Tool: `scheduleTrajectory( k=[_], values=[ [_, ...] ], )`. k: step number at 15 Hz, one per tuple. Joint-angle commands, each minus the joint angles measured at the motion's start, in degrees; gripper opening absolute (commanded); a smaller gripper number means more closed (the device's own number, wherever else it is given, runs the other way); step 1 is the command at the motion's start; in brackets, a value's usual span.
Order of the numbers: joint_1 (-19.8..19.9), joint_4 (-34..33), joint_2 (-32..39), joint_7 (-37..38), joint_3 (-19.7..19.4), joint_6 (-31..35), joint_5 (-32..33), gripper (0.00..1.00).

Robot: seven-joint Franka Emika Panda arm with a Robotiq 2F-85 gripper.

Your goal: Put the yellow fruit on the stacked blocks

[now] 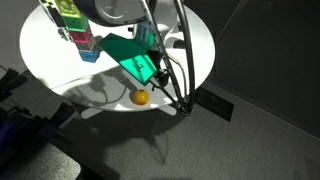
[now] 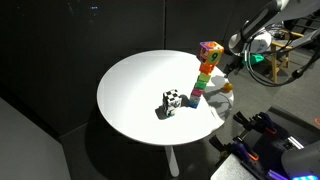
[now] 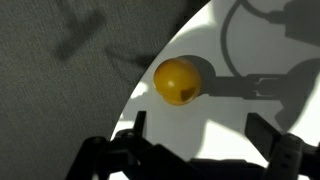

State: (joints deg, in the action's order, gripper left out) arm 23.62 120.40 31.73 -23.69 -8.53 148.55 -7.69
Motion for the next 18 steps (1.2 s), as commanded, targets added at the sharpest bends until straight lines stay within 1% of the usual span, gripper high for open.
scheduleTrajectory(
  k=[1, 13, 18],
  values=[
    [1.50, -1.35, 1.60, -0.27, 1.19, 0.08, 0.69, 1.00],
    [2.11, -2.03, 4.63, -0.30, 1.12, 0.62, 1.20, 1.00],
    [2.58, -2.35, 6.02, -0.39, 1.35, 2.13, 1.20, 1.00]
  ],
)
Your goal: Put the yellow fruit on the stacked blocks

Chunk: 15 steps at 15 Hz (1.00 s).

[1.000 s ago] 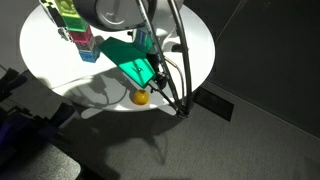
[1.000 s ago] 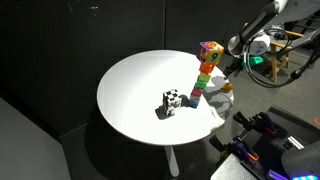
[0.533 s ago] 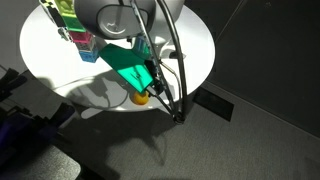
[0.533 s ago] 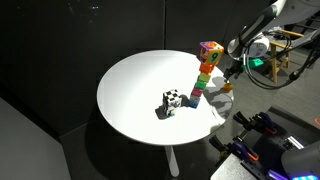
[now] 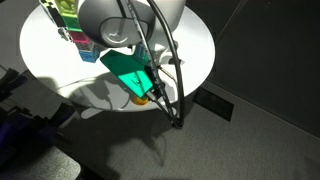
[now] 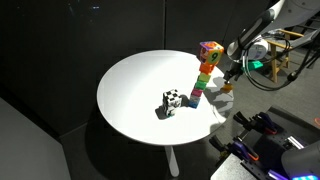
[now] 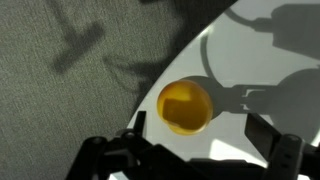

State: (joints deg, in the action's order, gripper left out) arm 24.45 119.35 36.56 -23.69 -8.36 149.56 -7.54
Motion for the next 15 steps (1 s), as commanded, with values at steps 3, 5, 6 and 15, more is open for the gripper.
scheduleTrajectory(
  k=[3, 5, 6, 15],
  values=[
    [1.95, -1.25, 1.91, -0.33, 1.30, 2.56, 1.16, 1.00],
    [2.02, -1.15, 2.38, -0.27, 1.40, 3.56, 1.30, 1.00],
    [2.08, -1.15, 2.58, -0.21, 1.46, 3.89, 1.32, 1.00],
    [2.05, -1.75, 4.28, 0.56, 1.49, 4.99, 1.94, 0.81]
  ],
)
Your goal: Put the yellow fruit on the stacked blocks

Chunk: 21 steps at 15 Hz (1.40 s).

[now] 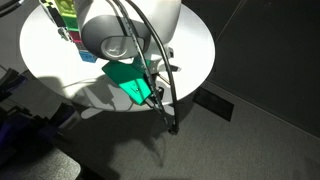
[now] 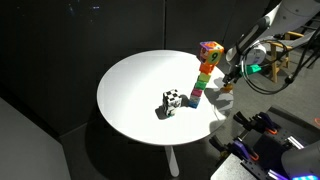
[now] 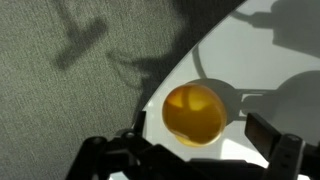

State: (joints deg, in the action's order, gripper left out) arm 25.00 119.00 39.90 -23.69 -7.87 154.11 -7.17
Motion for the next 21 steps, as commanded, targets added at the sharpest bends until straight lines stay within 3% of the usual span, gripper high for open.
scheduleTrajectory(
  k=[1, 4, 6, 21],
  values=[
    [1.43, -1.55, 1.17, 0.63, 0.93, 0.46, 1.65, 0.74],
    [1.23, -2.04, 1.69, 0.94, 0.74, 0.33, 1.81, 0.49],
    [1.02, -2.25, 1.69, 1.14, 0.56, 0.26, 2.03, 0.39],
    [0.20, 1.33, -8.68, 0.68, -0.34, -5.58, 4.12, 0.38]
  ],
)
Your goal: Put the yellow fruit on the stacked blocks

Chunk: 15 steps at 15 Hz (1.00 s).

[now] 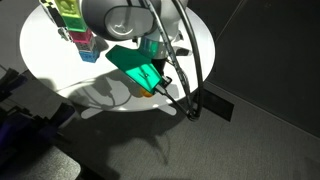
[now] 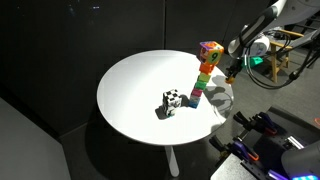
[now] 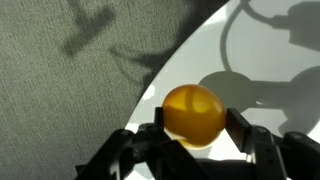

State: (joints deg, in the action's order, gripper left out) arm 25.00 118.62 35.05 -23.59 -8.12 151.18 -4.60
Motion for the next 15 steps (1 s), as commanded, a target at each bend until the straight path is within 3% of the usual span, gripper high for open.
scheduleTrajectory(
  k=[1, 15],
  values=[
    [0.14, 1.76, -4.60, 0.48, -0.12, -3.45, 1.51, 0.38],
    [-3.83, 4.48, -15.58, -0.45, -1.16, -15.74, 4.49, 0.38]
  ],
)
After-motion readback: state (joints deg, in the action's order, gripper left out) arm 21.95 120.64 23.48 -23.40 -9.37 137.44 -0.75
